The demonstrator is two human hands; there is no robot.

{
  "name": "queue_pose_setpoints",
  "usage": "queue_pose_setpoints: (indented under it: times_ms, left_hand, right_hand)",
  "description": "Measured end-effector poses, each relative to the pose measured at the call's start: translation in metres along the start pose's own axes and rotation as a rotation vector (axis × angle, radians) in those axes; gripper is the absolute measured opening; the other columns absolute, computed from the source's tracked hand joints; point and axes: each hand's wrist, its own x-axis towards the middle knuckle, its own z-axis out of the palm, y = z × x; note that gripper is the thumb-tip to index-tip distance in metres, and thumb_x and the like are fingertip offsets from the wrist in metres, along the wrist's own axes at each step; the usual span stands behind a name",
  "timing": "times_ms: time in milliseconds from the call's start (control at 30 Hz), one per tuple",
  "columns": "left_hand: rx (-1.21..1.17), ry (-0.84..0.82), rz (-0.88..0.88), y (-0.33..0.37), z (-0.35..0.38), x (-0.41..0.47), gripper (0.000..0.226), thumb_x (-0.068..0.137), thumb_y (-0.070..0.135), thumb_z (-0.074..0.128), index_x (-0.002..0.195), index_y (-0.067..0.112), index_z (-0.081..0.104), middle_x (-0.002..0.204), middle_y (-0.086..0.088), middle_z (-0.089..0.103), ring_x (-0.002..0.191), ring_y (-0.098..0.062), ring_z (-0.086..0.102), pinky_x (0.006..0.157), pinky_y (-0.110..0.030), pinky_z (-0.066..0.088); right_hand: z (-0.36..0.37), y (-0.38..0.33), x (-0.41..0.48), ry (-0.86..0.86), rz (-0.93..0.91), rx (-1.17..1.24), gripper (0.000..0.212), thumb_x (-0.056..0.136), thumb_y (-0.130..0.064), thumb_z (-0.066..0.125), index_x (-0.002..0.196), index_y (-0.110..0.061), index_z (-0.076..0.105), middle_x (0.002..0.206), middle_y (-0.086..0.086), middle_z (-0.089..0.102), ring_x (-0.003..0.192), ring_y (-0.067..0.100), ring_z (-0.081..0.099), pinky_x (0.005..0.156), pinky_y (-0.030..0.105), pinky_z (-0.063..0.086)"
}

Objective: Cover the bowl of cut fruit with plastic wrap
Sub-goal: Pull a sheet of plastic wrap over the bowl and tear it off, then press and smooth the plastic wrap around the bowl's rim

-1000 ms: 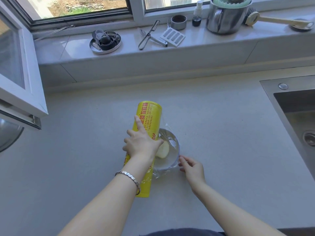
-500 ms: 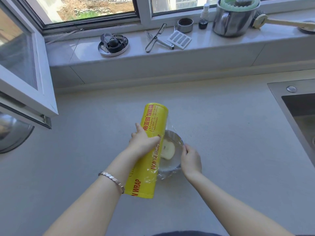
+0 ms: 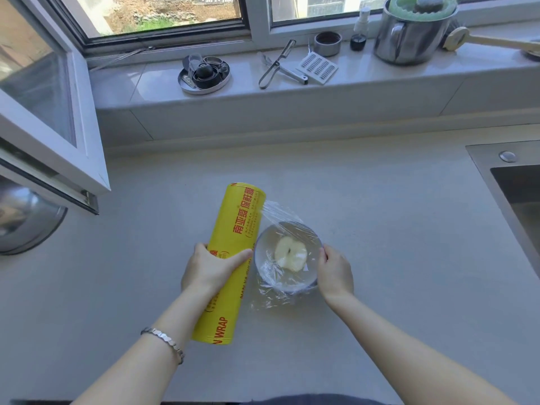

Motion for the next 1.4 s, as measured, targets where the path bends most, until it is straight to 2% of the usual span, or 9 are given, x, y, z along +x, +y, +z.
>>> queue_pose_setpoints:
  times_ms: [100, 300, 567, 967, 1100, 1167, 1233, 1333, 1400]
  left_hand:
    - [-0.099, 0.115, -0.066, -0.019, -0.004, 0.008, 0.084, 0.058, 0.058, 0.076, 0.12, 0.01, 0.044, 0.114, -0.01, 0.061, 0.104, -0.033, 0.059, 0.085, -0.041, 0.048]
    - [-0.707, 0.388, -0.125, -0.029, -0.006, 0.02, 0.065, 0.071, 0.031, 0.076, 0.123, 0.009, 0.046, 0.125, -0.011, 0.059, 0.112, -0.028, 0.057, 0.093, -0.037, 0.045]
    - [-0.69, 0.482, 0.199, -0.018, 0.002, 0.017, 0.092, 0.06, 0.02, 0.082, 0.132, 0.012, 0.025, 0.127, -0.005, 0.048, 0.103, -0.011, 0.047, 0.088, -0.024, 0.039]
    - [-0.623, 0.332, 0.142, -0.045, -0.001, 0.021, 0.092, 0.067, 0.018, 0.08, 0.134, 0.009, 0.019, 0.138, -0.01, 0.041, 0.114, -0.019, 0.047, 0.1, -0.034, 0.038]
    - [-0.586, 0.295, -0.19, -0.041, 0.027, 0.001, 0.091, 0.074, 0.013, 0.074, 0.14, -0.002, 0.014, 0.145, -0.024, 0.025, 0.132, -0.035, 0.034, 0.11, -0.042, 0.032]
    - [-0.439, 0.102, -0.311, -0.031, 0.046, -0.017, 0.073, 0.081, 0.021, 0.065, 0.133, -0.009, 0.024, 0.142, -0.028, 0.03, 0.13, -0.039, 0.035, 0.107, -0.042, 0.034]
    - [-0.441, -0.167, -0.211, -0.019, 0.061, -0.027, 0.07, 0.087, 0.034, 0.058, 0.136, -0.003, 0.024, 0.144, -0.017, 0.035, 0.131, -0.031, 0.037, 0.102, -0.035, 0.033]
    - [-0.423, -0.318, -0.15, -0.005, 0.066, -0.021, 0.063, 0.083, 0.04, 0.062, 0.13, 0.007, 0.036, 0.124, -0.01, 0.053, 0.117, -0.026, 0.052, 0.085, -0.029, 0.036]
    - [-0.398, -0.346, -0.185, -0.002, 0.065, -0.017, 0.025, 0.08, 0.026, 0.067, 0.09, 0.007, 0.055, 0.081, -0.006, 0.066, 0.075, -0.021, 0.065, 0.068, -0.029, 0.042]
  right_hand:
    - [-0.001, 0.0, -0.001, -0.001, -0.009, 0.001, 0.041, 0.096, -0.019, 0.031, 0.055, -0.027, 0.027, 0.08, 0.01, 0.048, 0.074, 0.024, 0.04, 0.065, 0.03, 0.029]
    - [-0.002, -0.001, -0.001, 0.015, -0.028, 0.001, 0.042, 0.095, -0.017, 0.033, 0.055, -0.027, 0.028, 0.076, 0.01, 0.047, 0.073, 0.024, 0.04, 0.064, 0.03, 0.029]
    - [-0.003, 0.002, 0.001, -0.021, -0.027, 0.02, 0.036, 0.095, -0.018, 0.034, 0.059, -0.019, 0.036, 0.074, 0.009, 0.047, 0.073, 0.024, 0.041, 0.063, 0.031, 0.029]
    - [-0.007, 0.0, -0.002, -0.038, -0.02, -0.008, 0.037, 0.094, -0.016, 0.034, 0.057, -0.018, 0.033, 0.066, 0.006, 0.043, 0.071, 0.026, 0.041, 0.06, 0.034, 0.027]
    - [-0.009, -0.002, -0.002, -0.057, -0.023, -0.024, 0.037, 0.094, -0.016, 0.034, 0.057, -0.016, 0.031, 0.059, 0.001, 0.038, 0.069, 0.026, 0.038, 0.051, 0.028, 0.025]
    - [-0.009, -0.002, -0.002, -0.063, -0.028, -0.021, 0.039, 0.094, -0.016, 0.034, 0.056, -0.017, 0.031, 0.058, 0.0, 0.038, 0.069, 0.026, 0.038, 0.052, 0.031, 0.023]
    - [-0.011, -0.003, -0.003, -0.069, -0.029, -0.029, 0.039, 0.094, -0.016, 0.035, 0.056, -0.017, 0.03, 0.058, 0.0, 0.037, 0.068, 0.026, 0.037, 0.052, 0.032, 0.023]
    - [-0.012, -0.004, -0.005, -0.068, -0.029, -0.032, 0.038, 0.094, -0.016, 0.035, 0.057, -0.015, 0.03, 0.057, 0.0, 0.036, 0.067, 0.025, 0.036, 0.05, 0.027, 0.024]
    - [-0.013, -0.004, -0.006, -0.066, -0.015, -0.018, 0.038, 0.094, -0.016, 0.035, 0.057, -0.015, 0.03, 0.057, 0.001, 0.037, 0.067, 0.025, 0.036, 0.05, 0.028, 0.024]
